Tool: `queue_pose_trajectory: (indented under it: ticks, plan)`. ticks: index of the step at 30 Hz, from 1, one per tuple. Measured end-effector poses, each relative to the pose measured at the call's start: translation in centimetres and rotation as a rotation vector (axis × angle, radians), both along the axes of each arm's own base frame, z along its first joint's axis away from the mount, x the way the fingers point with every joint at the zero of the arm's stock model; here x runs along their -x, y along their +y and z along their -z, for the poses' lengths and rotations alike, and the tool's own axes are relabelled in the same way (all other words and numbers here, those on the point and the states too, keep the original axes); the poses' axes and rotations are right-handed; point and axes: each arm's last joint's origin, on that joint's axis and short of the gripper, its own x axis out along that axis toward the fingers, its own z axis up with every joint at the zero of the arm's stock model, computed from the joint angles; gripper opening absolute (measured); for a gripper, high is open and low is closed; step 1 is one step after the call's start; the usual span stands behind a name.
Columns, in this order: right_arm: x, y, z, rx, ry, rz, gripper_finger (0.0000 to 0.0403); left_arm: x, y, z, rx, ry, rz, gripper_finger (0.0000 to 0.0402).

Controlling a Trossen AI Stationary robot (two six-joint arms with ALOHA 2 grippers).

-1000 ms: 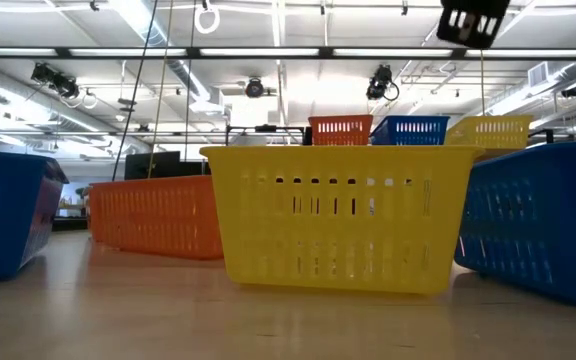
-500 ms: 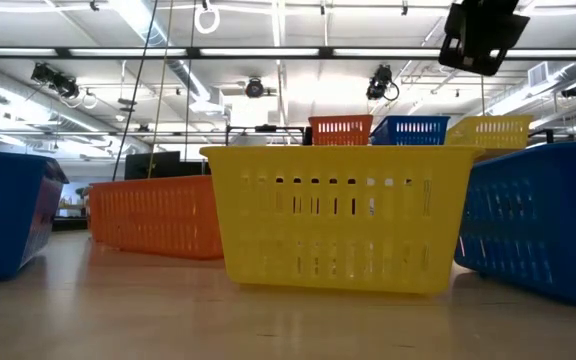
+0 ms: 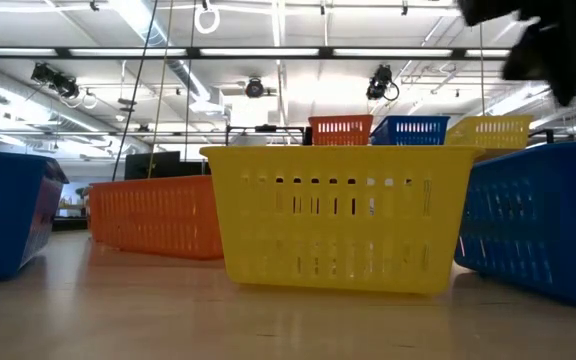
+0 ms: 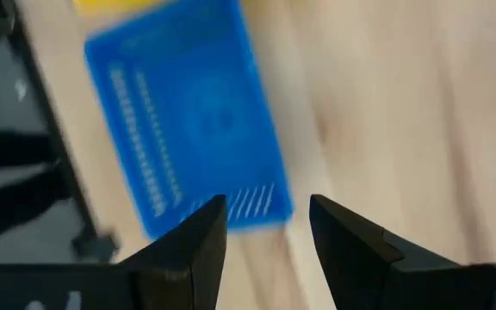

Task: Stack baskets on shelf by color
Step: Stack the bottom yellow basket on top of the yellow basket on the shelf

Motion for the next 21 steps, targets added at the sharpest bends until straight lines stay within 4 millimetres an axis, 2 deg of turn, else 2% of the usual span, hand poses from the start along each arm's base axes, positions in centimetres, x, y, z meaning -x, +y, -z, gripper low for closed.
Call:
queue_pose_trajectory:
  ticks: [5,11,17,21]
  plan:
    - [2.4,0.4,-1.4,-0.031,0.037,0.015,0.0173,-1.6,-0.6,2.3,0.102,0.033,0.063,0.0103]
    - [4.2,0.6,-2.8,-0.079,0.014,0.112,0.0173,-2.2,-2.0,5.8,0.144,0.138,0.160,0.0103]
    - [5.2,1.2,-3.3,-0.117,0.031,0.162,0.0173,-2.2,-2.4,6.1,0.139,0.140,0.169,0.0106]
    - [5.7,1.8,-3.3,-0.124,0.048,0.161,0.0173,-1.9,-2.8,6.1,0.131,0.139,0.184,0.0123]
